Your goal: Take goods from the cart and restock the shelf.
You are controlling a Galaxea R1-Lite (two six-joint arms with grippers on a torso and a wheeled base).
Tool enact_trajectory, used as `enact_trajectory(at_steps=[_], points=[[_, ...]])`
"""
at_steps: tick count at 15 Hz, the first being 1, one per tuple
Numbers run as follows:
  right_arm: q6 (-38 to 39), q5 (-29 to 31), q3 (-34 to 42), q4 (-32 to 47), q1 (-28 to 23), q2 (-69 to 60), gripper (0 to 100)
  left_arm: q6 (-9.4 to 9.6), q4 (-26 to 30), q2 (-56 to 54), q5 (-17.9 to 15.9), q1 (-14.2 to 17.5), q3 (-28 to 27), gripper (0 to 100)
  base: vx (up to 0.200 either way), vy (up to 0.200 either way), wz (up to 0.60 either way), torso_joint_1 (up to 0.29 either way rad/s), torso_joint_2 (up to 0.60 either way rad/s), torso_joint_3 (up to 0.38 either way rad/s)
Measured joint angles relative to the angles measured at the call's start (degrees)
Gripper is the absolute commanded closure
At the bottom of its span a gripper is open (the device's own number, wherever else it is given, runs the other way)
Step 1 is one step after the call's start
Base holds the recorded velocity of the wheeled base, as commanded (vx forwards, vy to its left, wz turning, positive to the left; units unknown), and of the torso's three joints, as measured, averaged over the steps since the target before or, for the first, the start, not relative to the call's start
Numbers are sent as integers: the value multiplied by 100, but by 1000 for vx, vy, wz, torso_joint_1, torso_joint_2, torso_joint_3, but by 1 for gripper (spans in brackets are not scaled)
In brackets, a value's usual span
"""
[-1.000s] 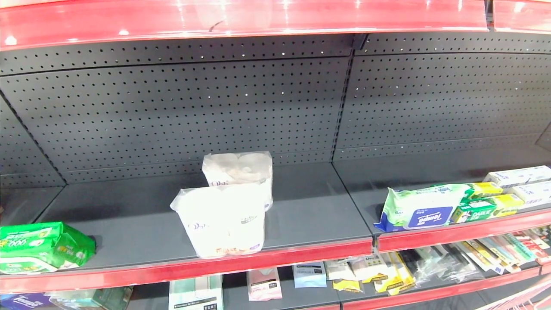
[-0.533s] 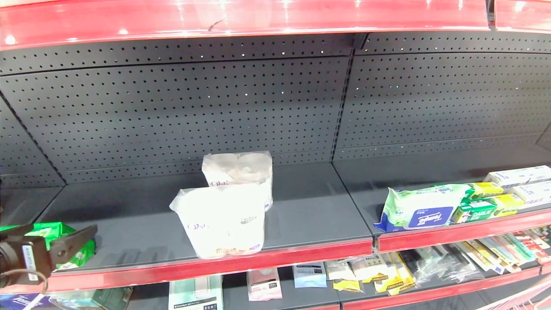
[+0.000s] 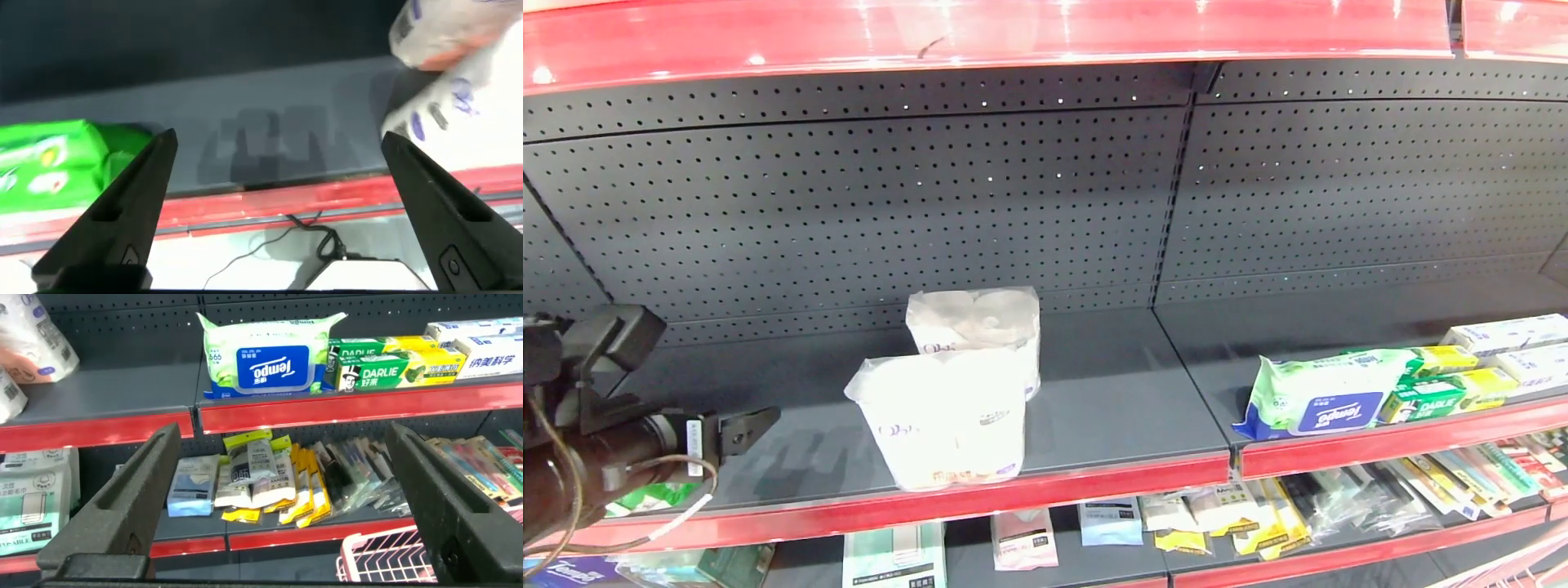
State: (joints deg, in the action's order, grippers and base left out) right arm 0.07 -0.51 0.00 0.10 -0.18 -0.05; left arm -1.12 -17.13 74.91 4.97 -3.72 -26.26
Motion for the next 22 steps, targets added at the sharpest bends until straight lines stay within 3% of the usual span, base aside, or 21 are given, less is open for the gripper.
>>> enact_trajectory(at_steps=[6,14,19,22], points=[[2,0,0,0,-4,0,0,-10,-1725,1715,-2,-60,-6,0,0,0,0,0,0,0],[2,0,0,0,0,0,0,-16,-1971,2688,-68,-251,-33,0,0,0,0,0,0,0],[-5,2,0,0,0,0,0,-18,-2437,3057,-128,-289,-22,0,0,0,0,0,0,0],[-7,2,0,0,0,0,0,-24,-2537,3233,-143,-471,-4,0,0,0,0,0,0,0]])
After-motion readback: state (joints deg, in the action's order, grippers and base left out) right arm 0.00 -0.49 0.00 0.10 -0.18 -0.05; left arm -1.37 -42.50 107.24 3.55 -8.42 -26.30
